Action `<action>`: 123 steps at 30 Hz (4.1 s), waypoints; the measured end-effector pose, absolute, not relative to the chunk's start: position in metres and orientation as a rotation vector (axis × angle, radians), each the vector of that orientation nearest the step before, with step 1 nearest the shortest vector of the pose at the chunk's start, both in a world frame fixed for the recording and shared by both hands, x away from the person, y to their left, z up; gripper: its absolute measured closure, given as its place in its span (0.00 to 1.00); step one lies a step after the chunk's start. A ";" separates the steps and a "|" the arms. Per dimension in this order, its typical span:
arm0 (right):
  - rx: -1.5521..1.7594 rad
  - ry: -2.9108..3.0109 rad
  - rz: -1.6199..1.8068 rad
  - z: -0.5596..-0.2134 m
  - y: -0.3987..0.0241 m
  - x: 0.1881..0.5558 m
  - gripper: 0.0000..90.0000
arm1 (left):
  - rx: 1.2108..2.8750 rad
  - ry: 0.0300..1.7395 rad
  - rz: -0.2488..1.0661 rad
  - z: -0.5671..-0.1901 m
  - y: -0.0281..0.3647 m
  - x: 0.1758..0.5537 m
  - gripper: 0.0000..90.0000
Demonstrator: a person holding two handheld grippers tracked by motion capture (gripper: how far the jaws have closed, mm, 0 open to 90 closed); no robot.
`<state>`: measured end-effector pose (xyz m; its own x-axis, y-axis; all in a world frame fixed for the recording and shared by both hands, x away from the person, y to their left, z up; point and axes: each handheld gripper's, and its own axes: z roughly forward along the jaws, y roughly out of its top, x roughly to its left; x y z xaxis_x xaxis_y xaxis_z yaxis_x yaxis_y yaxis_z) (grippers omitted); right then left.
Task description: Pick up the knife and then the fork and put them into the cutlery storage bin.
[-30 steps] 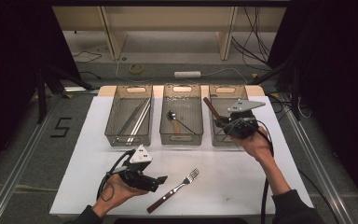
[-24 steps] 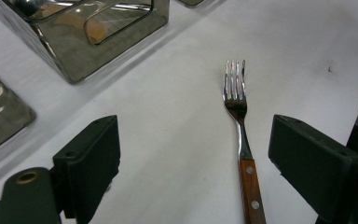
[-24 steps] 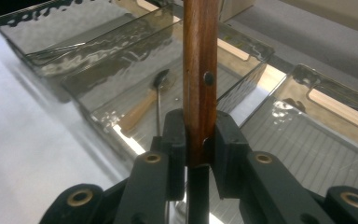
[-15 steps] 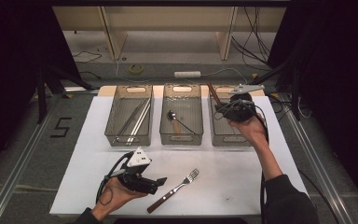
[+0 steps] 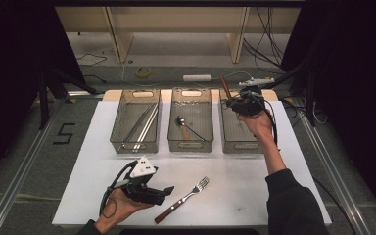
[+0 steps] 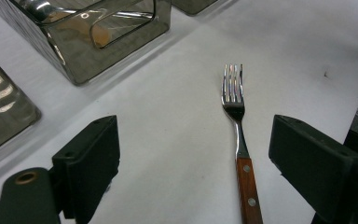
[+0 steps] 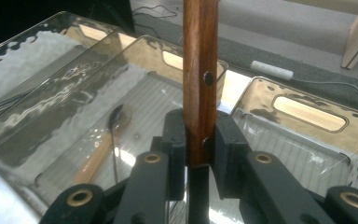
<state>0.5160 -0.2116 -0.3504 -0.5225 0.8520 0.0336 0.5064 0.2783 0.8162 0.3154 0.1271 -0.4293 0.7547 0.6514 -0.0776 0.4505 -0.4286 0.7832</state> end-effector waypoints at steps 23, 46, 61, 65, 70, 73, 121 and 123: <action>1.348 2.097 1.081 -0.377 -0.213 0.539 0.86 | 2.052 0.808 0.309 -0.428 0.130 0.309 0.17; 1.565 2.045 0.989 -0.409 -0.213 0.543 0.86 | 2.070 0.802 0.294 -0.429 0.127 0.308 0.17; 1.565 2.093 1.049 -0.402 -0.218 0.538 0.61 | 2.081 0.805 0.285 -0.430 0.127 0.308 0.17; 1.500 2.124 1.074 -0.394 -0.219 0.529 0.54 | 2.086 0.810 0.283 -0.430 0.126 0.309 0.17; 1.361 2.199 1.125 -0.385 -0.217 0.507 0.47 | 2.098 0.819 0.277 -0.430 0.126 0.310 0.17; 1.298 2.230 1.158 -0.382 -0.217 0.491 0.44 | 2.114 0.823 0.273 -0.430 0.126 0.310 0.17; 1.046 2.289 1.413 -0.419 -0.225 0.340 0.33 | 2.437 0.857 0.148 -0.443 0.107 0.308 0.23; 1.043 2.294 1.414 -0.420 -0.225 0.337 0.33 | 2.454 0.855 0.140 -0.444 0.106 0.308 0.24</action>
<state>0.3368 -0.2250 -0.4203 -0.7121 0.6859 0.1501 0.4421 0.2720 0.8547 0.3076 0.1060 -0.4444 0.7940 0.6033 -0.0742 0.5479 -0.6574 0.5173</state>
